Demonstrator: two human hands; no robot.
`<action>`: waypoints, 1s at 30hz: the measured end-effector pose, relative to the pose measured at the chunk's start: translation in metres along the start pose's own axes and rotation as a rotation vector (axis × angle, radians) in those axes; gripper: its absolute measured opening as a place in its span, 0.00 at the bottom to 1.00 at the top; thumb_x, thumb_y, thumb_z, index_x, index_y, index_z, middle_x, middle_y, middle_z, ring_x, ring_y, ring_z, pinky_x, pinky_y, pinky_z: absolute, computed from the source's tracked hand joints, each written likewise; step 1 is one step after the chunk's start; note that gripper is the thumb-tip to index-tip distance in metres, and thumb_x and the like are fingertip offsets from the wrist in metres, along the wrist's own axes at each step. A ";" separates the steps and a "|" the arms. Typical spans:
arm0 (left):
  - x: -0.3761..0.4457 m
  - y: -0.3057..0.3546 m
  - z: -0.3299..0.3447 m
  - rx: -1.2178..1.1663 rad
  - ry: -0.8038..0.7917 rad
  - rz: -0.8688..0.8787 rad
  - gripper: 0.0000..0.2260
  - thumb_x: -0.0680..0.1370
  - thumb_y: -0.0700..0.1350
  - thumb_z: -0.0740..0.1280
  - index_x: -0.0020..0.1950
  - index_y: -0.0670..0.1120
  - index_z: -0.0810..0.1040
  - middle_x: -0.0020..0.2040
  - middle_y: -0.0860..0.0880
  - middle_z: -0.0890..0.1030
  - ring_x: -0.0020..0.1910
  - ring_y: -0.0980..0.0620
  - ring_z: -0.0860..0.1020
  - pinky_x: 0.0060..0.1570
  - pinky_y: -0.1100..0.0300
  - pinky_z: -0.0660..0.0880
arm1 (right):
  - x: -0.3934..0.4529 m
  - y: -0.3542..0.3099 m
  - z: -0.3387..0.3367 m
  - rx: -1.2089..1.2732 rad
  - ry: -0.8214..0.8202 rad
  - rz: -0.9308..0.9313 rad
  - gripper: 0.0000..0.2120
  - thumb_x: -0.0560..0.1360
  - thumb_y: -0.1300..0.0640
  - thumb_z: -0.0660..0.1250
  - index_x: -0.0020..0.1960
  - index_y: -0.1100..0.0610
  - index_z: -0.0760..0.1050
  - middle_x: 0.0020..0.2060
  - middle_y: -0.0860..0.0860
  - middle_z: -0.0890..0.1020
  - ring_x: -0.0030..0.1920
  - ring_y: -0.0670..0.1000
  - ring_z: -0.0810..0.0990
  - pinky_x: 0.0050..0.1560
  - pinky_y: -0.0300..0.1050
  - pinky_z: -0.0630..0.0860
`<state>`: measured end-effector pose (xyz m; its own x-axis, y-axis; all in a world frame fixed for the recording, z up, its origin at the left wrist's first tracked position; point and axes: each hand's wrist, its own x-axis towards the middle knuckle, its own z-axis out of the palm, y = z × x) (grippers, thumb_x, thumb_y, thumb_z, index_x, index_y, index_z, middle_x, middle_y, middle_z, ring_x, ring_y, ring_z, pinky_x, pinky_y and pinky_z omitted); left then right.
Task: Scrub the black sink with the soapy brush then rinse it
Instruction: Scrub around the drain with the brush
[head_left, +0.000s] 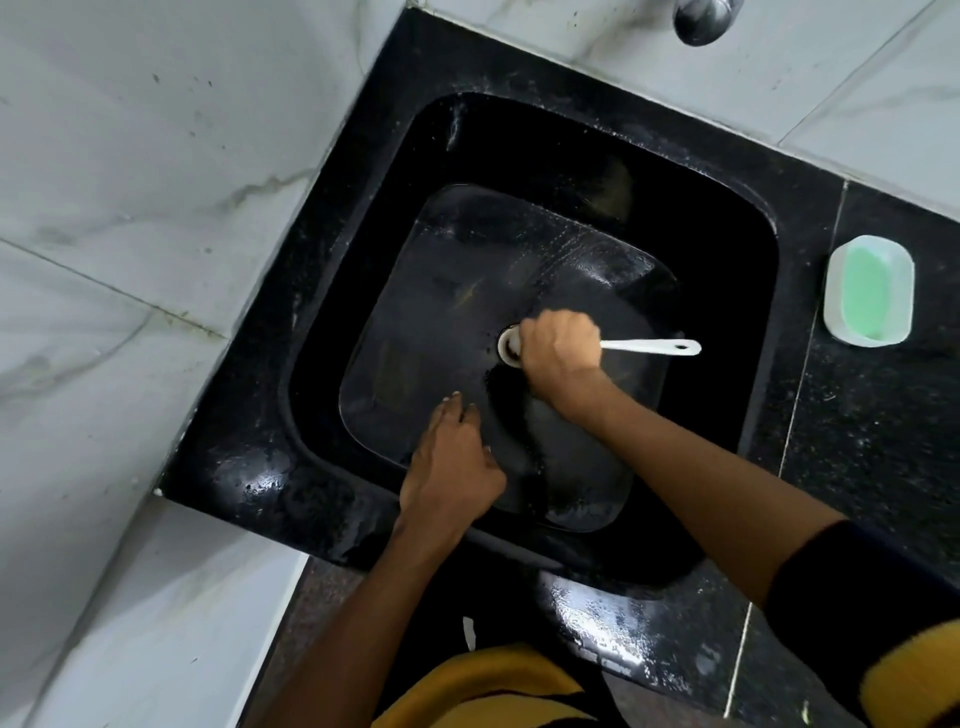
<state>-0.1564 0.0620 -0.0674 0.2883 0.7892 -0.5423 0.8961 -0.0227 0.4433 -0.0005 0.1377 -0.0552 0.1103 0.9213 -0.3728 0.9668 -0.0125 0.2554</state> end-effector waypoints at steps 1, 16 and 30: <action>0.000 0.000 0.000 0.005 0.001 0.004 0.28 0.79 0.44 0.63 0.78 0.40 0.64 0.81 0.44 0.59 0.81 0.46 0.56 0.76 0.51 0.62 | -0.008 -0.006 0.000 0.025 0.006 -0.083 0.15 0.80 0.60 0.56 0.58 0.55 0.79 0.52 0.52 0.82 0.52 0.56 0.81 0.40 0.44 0.70; 0.001 -0.002 0.003 -0.022 -0.011 0.007 0.28 0.80 0.45 0.62 0.80 0.41 0.62 0.82 0.43 0.57 0.81 0.46 0.54 0.78 0.50 0.59 | -0.037 0.013 0.038 0.046 -0.080 -0.040 0.12 0.79 0.58 0.56 0.57 0.54 0.76 0.50 0.53 0.82 0.51 0.56 0.82 0.44 0.45 0.74; 0.002 -0.005 0.006 -0.016 -0.005 0.007 0.29 0.78 0.45 0.64 0.79 0.41 0.64 0.81 0.43 0.59 0.81 0.45 0.56 0.78 0.48 0.61 | -0.039 0.003 0.024 -0.025 -0.090 -0.211 0.14 0.80 0.59 0.54 0.63 0.55 0.72 0.53 0.53 0.82 0.52 0.57 0.82 0.41 0.45 0.70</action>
<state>-0.1586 0.0602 -0.0748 0.2964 0.7861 -0.5424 0.8884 -0.0185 0.4587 0.0033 0.0924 -0.0613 -0.0720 0.8643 -0.4979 0.9649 0.1869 0.1848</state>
